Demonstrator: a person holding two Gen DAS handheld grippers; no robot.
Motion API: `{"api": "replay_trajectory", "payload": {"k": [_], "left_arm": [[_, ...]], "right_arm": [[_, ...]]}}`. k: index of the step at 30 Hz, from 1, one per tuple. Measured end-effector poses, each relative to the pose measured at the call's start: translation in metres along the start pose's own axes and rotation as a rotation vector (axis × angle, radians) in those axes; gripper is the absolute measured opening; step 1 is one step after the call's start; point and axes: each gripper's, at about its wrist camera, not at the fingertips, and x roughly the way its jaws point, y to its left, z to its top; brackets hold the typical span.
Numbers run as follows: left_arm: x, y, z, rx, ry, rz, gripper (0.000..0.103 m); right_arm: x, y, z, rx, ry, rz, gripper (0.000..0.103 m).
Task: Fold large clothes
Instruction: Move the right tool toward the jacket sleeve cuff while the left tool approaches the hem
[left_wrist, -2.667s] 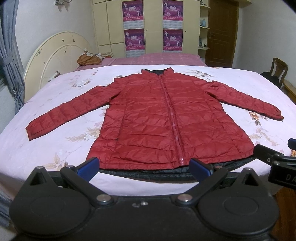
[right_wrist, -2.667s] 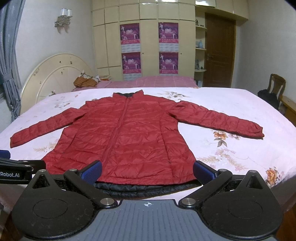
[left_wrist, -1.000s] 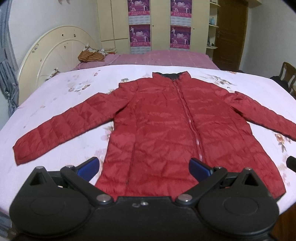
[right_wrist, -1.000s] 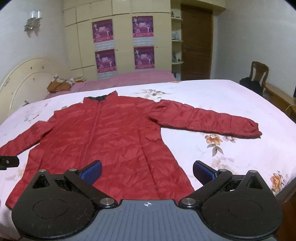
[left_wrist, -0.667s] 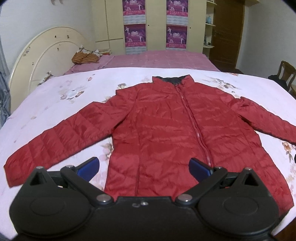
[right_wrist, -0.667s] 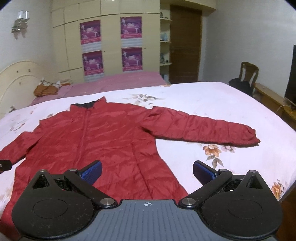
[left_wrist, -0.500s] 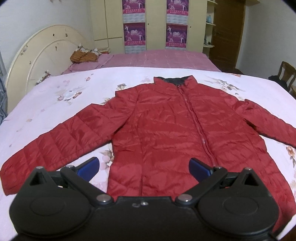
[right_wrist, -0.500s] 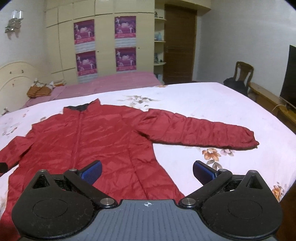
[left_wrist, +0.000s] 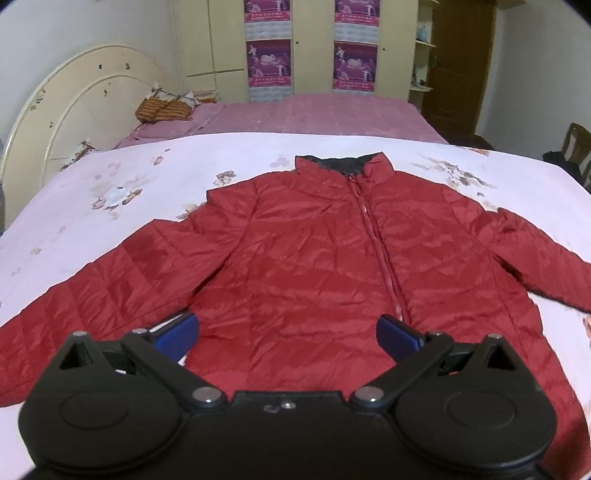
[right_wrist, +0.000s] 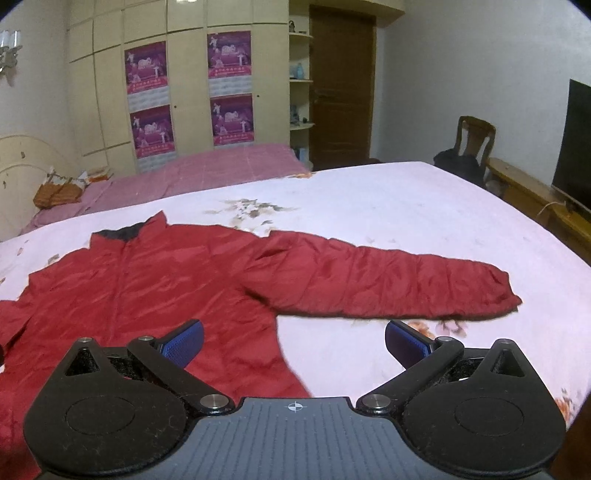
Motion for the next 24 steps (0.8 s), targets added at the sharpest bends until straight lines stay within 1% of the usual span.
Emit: {"api": "replay_trajectory", "payload": {"k": [7,11,15,19,24], "left_arm": [[0.026,-0.040,0.014,-0.026,0.010,0.028,0.102],[0.040,-0.060,0.018,-0.056,0.022,-0.005,0.102],[0.055,-0.080,0.021,-0.059,0.035,0.003,0.102],[0.067,-0.098,0.023,-0.042,0.043,0.019,0.102],[0.077,-0.111,0.025,-0.033,0.046,0.019,0.100]], "right_arm": [[0.044,-0.047,0.023,0.010,0.007,0.010,0.103],[0.070,-0.076,0.031,0.012,0.023,-0.003,0.103],[0.092,-0.102,0.038,0.023,0.035,-0.018,0.103],[0.110,-0.126,0.040,0.029,0.046,-0.043,0.103],[0.128,-0.159,0.036,0.047,0.053,-0.097,0.102]]}}
